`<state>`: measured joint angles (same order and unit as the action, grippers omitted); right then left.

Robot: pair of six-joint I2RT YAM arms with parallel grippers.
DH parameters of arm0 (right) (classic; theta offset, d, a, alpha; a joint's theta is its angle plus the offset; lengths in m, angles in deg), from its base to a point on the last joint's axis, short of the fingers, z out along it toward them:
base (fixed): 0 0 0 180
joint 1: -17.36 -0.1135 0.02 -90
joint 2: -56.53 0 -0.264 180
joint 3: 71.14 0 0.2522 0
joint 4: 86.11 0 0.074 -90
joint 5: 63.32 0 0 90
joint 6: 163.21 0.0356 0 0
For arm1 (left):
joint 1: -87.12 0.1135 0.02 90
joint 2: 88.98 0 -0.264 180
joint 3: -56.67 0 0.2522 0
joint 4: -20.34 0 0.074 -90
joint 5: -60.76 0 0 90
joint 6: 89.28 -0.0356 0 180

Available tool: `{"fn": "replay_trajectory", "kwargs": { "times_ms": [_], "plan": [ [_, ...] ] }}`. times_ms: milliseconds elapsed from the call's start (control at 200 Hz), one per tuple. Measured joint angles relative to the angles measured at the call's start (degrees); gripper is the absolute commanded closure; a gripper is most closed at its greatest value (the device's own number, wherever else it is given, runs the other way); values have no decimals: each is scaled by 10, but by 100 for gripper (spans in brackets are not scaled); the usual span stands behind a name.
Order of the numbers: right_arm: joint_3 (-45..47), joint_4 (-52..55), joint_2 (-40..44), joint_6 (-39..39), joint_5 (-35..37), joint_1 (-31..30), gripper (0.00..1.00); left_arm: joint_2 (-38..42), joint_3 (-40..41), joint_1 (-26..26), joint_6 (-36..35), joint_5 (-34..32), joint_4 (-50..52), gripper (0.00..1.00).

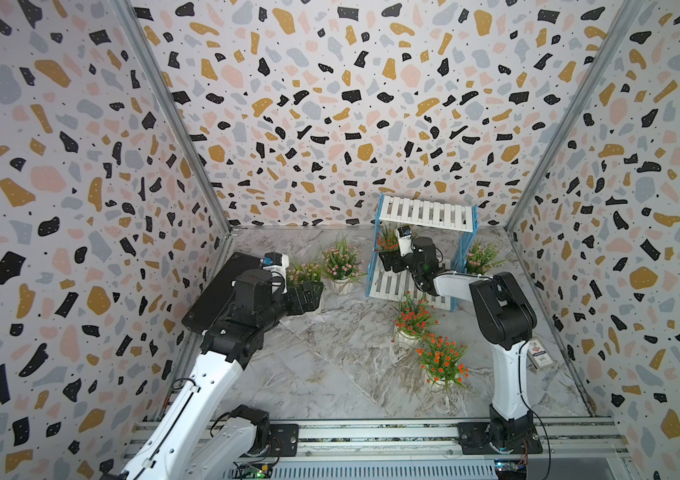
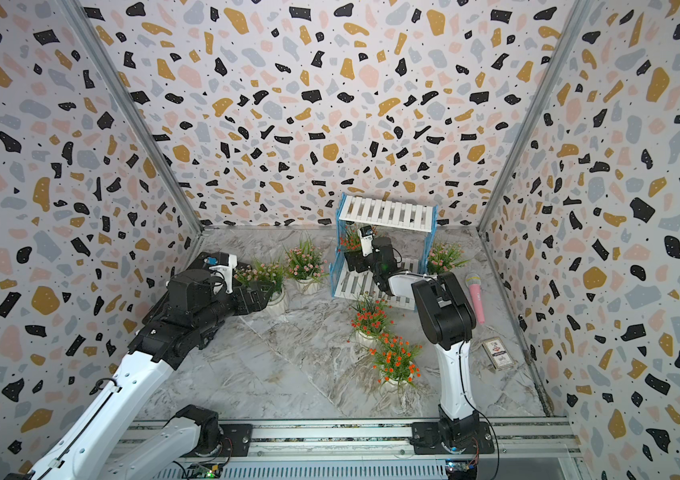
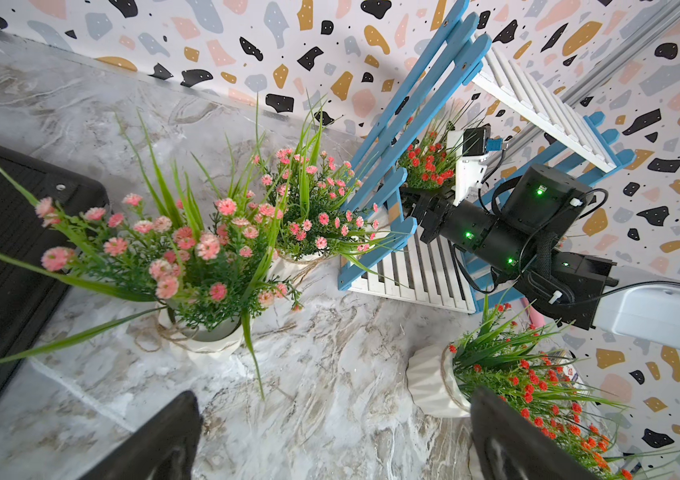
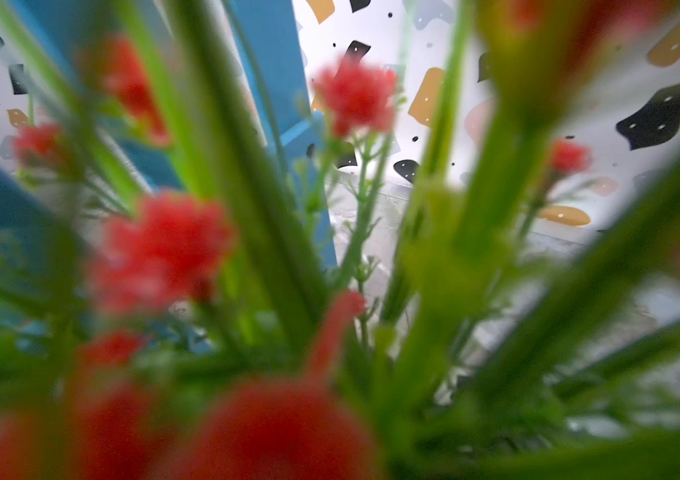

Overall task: Place the baby's breath potted plants on the rack by color
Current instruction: Place the baby's breath potted plant on the rack.

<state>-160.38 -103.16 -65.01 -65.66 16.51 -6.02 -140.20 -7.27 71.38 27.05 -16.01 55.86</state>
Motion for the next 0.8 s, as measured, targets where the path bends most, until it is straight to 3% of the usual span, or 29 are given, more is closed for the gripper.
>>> {"fn": "replay_trajectory", "kwargs": {
  "times_ms": [541,676,796],
  "plan": [
    [199,-74,136,-11,-8,-5,0,24,0,0,0,-2,7,1],
    [284,-78,224,-11,-6,-11,1,22,0,-2,-3,-8,7,1],
    [333,-32,353,-14,7,-34,1,11,5,-23,-9,-33,4,1]
  ]
}}
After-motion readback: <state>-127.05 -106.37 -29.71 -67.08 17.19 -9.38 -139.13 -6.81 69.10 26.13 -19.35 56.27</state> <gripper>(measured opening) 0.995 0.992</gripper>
